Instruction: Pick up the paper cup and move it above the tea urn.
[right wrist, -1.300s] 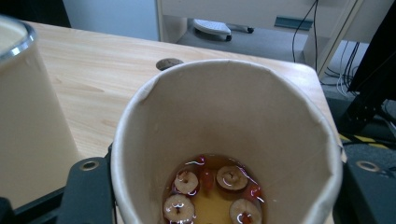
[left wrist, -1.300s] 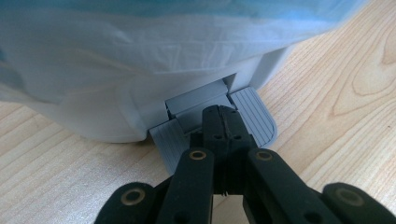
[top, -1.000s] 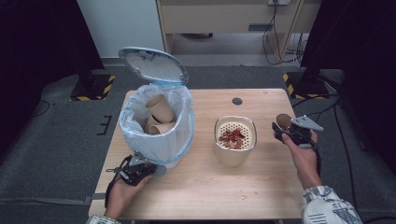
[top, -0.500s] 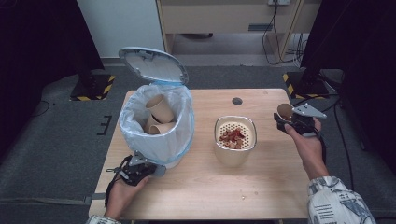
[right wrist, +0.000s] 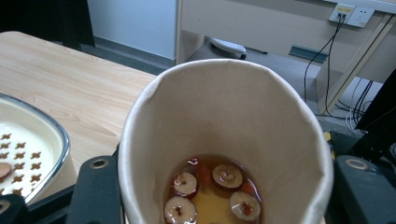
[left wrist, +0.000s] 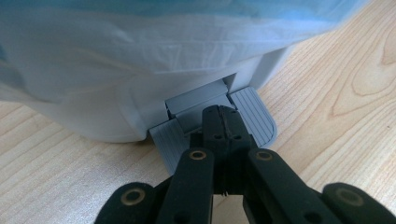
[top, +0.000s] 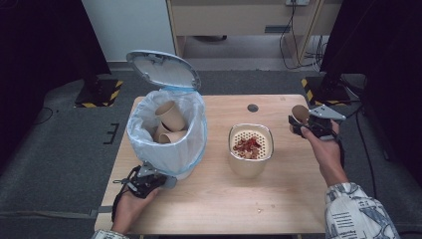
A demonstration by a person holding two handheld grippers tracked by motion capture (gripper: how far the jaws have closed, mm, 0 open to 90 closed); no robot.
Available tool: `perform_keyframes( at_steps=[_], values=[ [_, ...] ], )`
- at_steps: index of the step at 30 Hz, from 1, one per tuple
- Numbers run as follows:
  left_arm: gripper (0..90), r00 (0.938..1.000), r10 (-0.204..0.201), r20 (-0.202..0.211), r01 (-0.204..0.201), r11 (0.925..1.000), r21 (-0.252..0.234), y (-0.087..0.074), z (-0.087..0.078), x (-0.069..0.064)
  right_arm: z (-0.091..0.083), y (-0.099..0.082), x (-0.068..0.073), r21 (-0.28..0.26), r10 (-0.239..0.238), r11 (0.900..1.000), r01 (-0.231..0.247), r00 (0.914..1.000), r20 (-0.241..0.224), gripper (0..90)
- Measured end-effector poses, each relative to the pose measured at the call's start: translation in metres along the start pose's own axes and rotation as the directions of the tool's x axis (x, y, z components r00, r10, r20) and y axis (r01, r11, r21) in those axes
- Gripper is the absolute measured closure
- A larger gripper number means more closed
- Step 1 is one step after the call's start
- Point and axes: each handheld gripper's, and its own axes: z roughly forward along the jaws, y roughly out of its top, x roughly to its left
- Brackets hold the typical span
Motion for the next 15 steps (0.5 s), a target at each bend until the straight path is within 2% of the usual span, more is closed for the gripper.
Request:
perform_keyframes(
  at_steps=[4, 15],
  values=[
    [90.0, 1.0, 0.0, 0.001, 0.0, 1.0, 0.0, 0.0, 0.0, 0.0, 0.002, 0.004, -0.001, -0.003, 0.003, 1.0, -0.003, 1.0, -0.002, 37.6],
    [90.0, 1.0, 0.0, 0.001, 0.0, 1.0, 0.0, 0.0, 0.0, 0.0, 0.012, 0.017, 0.003, -0.018, -0.041, 0.999, 0.04, 0.9989, -0.023, 37.1]
  ],
)
